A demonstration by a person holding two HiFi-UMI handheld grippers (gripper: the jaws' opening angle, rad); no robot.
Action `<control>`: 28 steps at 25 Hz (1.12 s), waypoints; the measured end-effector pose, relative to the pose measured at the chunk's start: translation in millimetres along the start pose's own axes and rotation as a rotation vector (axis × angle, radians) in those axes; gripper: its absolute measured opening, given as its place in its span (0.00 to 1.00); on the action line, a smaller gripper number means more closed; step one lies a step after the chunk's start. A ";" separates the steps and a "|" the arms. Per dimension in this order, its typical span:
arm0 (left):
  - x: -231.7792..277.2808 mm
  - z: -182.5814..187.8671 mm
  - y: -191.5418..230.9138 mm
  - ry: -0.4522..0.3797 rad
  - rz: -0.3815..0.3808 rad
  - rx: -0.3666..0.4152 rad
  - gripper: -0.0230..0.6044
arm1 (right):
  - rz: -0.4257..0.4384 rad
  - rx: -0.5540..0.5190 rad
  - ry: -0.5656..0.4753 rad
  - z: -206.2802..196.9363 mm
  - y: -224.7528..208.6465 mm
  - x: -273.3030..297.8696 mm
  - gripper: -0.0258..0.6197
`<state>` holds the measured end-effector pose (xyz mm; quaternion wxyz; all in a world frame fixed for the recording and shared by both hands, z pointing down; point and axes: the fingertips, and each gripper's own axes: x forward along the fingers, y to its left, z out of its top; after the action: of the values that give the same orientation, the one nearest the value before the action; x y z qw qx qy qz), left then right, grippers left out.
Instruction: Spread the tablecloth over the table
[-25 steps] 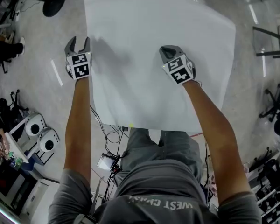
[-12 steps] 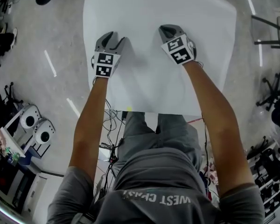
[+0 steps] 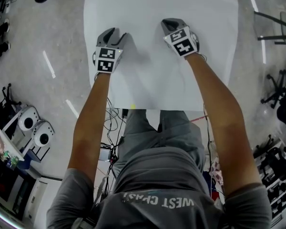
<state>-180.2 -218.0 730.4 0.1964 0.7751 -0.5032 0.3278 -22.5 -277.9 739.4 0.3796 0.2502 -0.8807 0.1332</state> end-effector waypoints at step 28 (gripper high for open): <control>-368.7 236.6 -58.7 -0.586 -0.095 0.105 0.03 | -0.141 -0.048 -0.553 257.5 187.3 -368.7 0.05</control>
<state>-156.1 -103.5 304.1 0.0177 0.8685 -0.4839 0.1060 -62.7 -104.7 285.8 0.1390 0.3285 -0.9341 0.0122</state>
